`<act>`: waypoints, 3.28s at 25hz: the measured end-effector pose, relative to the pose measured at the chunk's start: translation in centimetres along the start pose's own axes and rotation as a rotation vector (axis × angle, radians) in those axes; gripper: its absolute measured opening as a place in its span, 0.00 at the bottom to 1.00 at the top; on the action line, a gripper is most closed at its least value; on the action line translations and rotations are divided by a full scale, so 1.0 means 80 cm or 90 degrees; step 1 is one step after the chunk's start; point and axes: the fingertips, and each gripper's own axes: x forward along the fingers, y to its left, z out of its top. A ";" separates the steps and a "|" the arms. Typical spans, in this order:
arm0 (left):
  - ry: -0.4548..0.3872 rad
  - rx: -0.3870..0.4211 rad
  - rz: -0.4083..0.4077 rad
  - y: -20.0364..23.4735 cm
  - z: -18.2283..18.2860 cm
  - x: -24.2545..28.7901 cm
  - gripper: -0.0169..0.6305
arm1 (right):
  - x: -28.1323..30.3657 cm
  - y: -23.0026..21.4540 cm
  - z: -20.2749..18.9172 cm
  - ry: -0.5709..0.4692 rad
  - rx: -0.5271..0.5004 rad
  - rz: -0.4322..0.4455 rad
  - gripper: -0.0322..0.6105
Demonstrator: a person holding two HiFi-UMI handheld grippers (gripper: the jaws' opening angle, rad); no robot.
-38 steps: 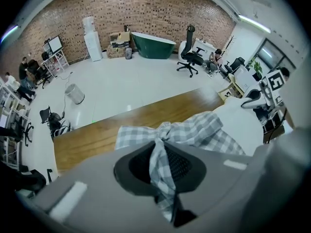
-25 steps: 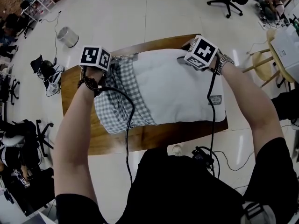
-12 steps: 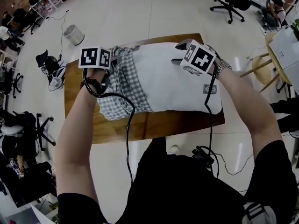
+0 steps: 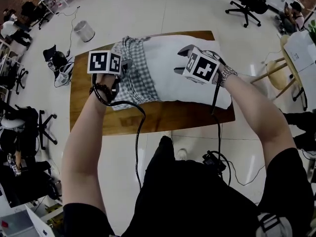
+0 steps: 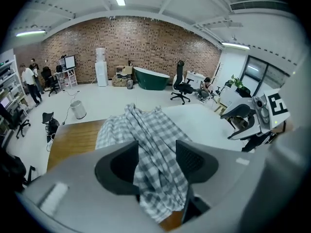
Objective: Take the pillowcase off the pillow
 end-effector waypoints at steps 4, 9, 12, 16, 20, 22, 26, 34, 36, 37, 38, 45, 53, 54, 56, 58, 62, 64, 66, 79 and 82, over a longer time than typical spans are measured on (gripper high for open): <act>-0.011 -0.009 -0.006 -0.023 -0.031 -0.007 0.41 | 0.001 0.033 0.001 -0.001 -0.024 0.002 0.47; -0.031 -0.032 -0.021 -0.050 -0.071 -0.015 0.41 | 0.003 0.073 0.000 0.003 -0.058 -0.001 0.50; -0.041 -0.056 -0.032 -0.061 -0.098 -0.017 0.41 | 0.006 0.096 0.003 0.001 -0.082 -0.013 0.52; -0.059 -0.096 -0.052 -0.075 -0.129 -0.014 0.41 | 0.016 0.122 0.002 0.004 -0.118 -0.029 0.54; -0.071 -0.135 -0.070 -0.088 -0.163 -0.003 0.41 | 0.032 0.141 -0.007 0.015 -0.160 -0.055 0.57; -0.077 -0.154 -0.081 -0.095 -0.180 0.004 0.41 | 0.041 0.148 -0.012 0.020 -0.191 -0.077 0.57; -0.096 -0.200 -0.100 -0.096 -0.205 0.019 0.44 | 0.067 0.159 -0.022 0.041 -0.243 -0.108 0.58; -0.113 -0.276 -0.112 -0.081 -0.242 0.066 0.51 | 0.109 0.144 -0.035 0.091 -0.368 -0.220 0.62; -0.114 -0.291 -0.107 -0.073 -0.247 0.080 0.51 | 0.118 0.137 -0.039 0.104 -0.390 -0.242 0.63; -0.113 -0.297 -0.104 -0.069 -0.251 0.087 0.51 | 0.122 0.135 -0.042 0.110 -0.398 -0.249 0.63; -0.110 -0.303 -0.100 -0.065 -0.255 0.094 0.51 | 0.127 0.133 -0.045 0.117 -0.405 -0.253 0.63; -0.111 -0.332 -0.061 -0.033 -0.256 0.133 0.51 | 0.147 0.117 -0.042 0.133 -0.432 -0.284 0.57; -0.132 -0.376 -0.060 -0.013 -0.242 0.129 0.12 | 0.130 0.095 -0.036 0.118 -0.400 -0.316 0.15; -0.131 -0.375 -0.050 -0.011 -0.244 0.124 0.10 | 0.126 0.093 -0.038 0.113 -0.392 -0.315 0.13; -0.130 -0.379 -0.030 -0.005 -0.246 0.115 0.09 | 0.119 0.089 -0.043 0.106 -0.378 -0.310 0.11; -0.129 -0.383 -0.015 0.000 -0.245 0.107 0.08 | 0.111 0.084 -0.047 0.106 -0.380 -0.311 0.10; -0.131 -0.389 0.021 0.018 -0.247 0.084 0.08 | 0.094 0.080 -0.052 0.100 -0.395 -0.314 0.10; -0.132 -0.389 0.037 0.028 -0.247 0.074 0.08 | 0.084 0.077 -0.057 0.097 -0.395 -0.311 0.10; -0.135 -0.392 0.052 0.034 -0.249 0.067 0.07 | 0.073 0.077 -0.064 0.094 -0.398 -0.312 0.10; -0.142 -0.430 0.129 0.084 -0.276 0.019 0.07 | 0.041 0.092 -0.092 0.075 -0.398 -0.293 0.09; -0.142 -0.428 0.140 0.089 -0.281 0.012 0.07 | 0.039 0.097 -0.094 0.079 -0.392 -0.292 0.09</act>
